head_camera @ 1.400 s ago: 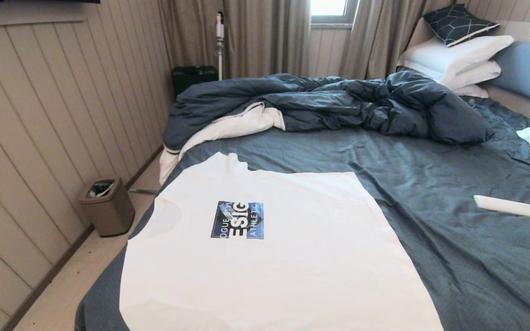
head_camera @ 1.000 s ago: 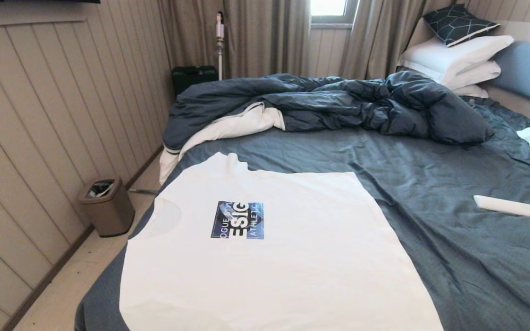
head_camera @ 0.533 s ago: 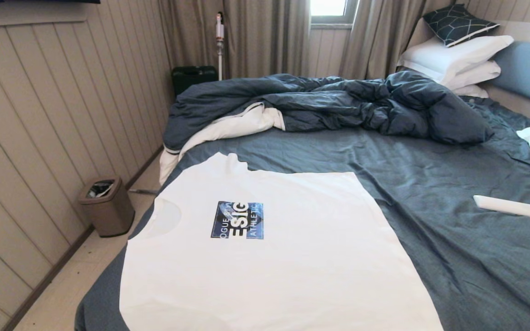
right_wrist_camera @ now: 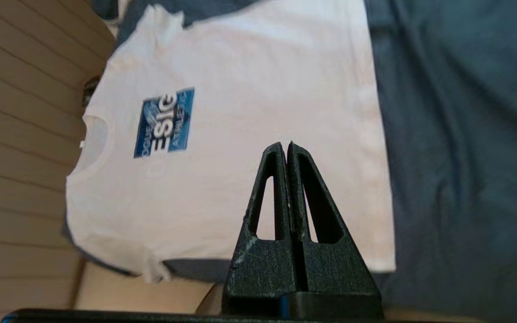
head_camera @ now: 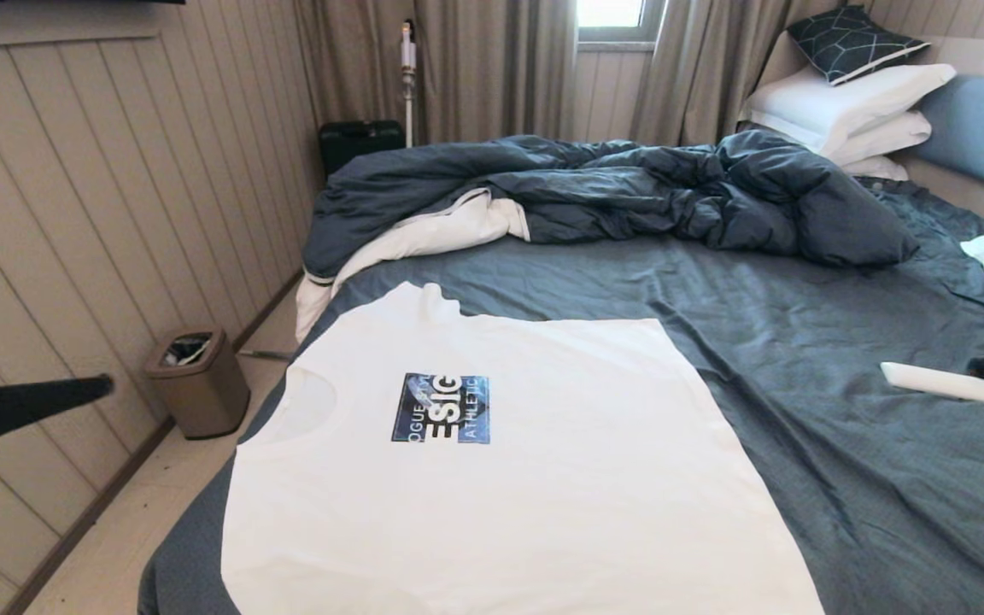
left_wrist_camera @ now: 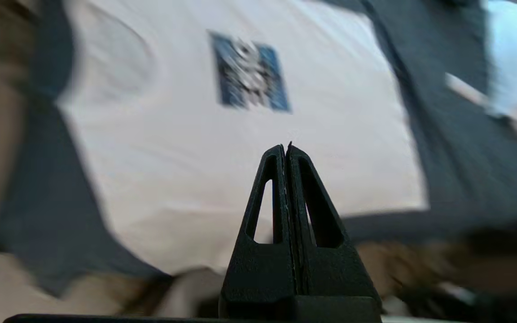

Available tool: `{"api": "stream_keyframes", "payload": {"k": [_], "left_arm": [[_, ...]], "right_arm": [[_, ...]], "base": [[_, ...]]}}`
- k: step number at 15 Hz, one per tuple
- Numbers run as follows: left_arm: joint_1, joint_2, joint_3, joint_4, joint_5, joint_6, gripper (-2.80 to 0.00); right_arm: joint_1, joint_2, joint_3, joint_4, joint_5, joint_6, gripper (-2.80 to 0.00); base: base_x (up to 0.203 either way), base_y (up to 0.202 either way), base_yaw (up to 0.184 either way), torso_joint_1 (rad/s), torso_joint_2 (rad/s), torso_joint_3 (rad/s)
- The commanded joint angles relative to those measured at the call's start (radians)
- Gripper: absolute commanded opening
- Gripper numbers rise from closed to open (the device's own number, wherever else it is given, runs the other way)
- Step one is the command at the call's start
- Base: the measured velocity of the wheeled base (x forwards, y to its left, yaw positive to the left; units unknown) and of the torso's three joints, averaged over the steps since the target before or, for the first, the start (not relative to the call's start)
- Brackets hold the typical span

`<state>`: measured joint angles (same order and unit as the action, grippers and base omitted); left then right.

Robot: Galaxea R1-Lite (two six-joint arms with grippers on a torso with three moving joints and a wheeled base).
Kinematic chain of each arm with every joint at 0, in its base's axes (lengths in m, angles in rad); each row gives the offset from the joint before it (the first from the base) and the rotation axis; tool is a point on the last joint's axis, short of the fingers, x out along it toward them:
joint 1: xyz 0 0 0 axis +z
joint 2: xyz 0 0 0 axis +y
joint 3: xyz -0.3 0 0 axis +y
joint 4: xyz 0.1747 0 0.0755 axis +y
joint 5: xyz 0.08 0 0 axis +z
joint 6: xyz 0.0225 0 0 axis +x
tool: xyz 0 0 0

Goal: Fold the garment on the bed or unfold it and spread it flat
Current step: Fold the white T-shirt

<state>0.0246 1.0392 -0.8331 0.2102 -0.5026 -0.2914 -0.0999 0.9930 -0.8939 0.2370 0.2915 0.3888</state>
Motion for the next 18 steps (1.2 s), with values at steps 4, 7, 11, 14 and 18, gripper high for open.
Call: {"api": "stream_keyframes", "payload": {"k": [4, 7, 11, 14, 18], "left_arm": [[0.181, 0.281, 0.046, 0.007, -0.385, 0.15, -2.8], [0.228, 0.418, 0.063, 0.01, -0.46, 0.279, -2.8], [0.22, 0.612, 0.063, 0.002, -0.502, 0.394, -2.8], [0.197, 0.685, 0.049, -0.003, -0.511, 0.443, -2.8], [0.195, 0.733, 0.007, -0.004, -0.511, 0.451, -2.8]], "right_arm": [[-0.423, 0.284, 0.08, 0.058, 0.417, -0.202, -2.8], [-0.522, 0.432, 0.178, 0.106, 0.479, -0.54, -2.8], [-0.542, 0.609, 0.213, 0.107, 0.487, -0.67, -2.8], [-0.541, 0.658, 0.224, 0.098, 0.483, -0.7, 0.0], [-0.526, 0.741, 0.257, -0.013, 0.444, -0.702, 0.0]], "base": [[0.0, 0.0, 0.0, 0.0, 0.0, 0.0], [0.0, 0.0, 0.0, 0.0, 0.0, 0.0], [0.0, 0.0, 0.0, 0.0, 0.0, 0.0], [0.0, 0.0, 0.0, 0.0, 0.0, 0.0], [0.0, 0.0, 0.0, 0.0, 0.0, 0.0]]}}
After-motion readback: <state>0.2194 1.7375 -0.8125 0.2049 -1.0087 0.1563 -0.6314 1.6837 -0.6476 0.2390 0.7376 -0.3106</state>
